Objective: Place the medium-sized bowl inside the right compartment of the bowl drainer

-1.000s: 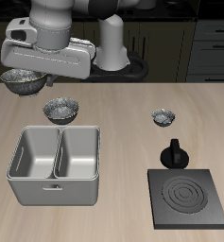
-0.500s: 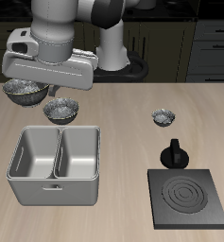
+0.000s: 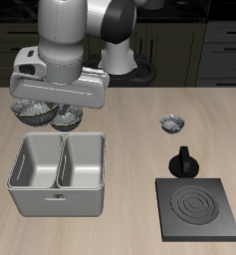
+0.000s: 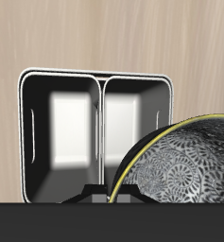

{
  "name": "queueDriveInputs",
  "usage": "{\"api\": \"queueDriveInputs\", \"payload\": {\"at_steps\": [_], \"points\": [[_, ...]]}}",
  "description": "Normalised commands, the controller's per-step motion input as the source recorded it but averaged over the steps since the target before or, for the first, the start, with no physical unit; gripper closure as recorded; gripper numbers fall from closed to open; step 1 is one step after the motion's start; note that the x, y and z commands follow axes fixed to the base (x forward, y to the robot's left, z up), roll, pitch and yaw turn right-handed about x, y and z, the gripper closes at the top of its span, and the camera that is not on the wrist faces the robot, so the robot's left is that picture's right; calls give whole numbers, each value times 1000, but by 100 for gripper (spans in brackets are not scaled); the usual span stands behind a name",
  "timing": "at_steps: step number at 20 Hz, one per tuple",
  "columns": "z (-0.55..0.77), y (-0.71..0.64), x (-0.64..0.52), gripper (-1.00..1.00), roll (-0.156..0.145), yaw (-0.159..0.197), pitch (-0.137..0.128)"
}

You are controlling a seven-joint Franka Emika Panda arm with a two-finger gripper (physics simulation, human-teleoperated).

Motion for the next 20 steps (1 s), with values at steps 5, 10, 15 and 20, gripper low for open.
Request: {"api": "queueDriveInputs", "payload": {"at_steps": [5,10,15,20], "points": [[-290,137,5,100,42,2,15],[-300,88,-6,100,23,-6,21],[-400,-51,38,100,-1,-20,42],[-230,-34,-5,100,-8,-12,25]]}}
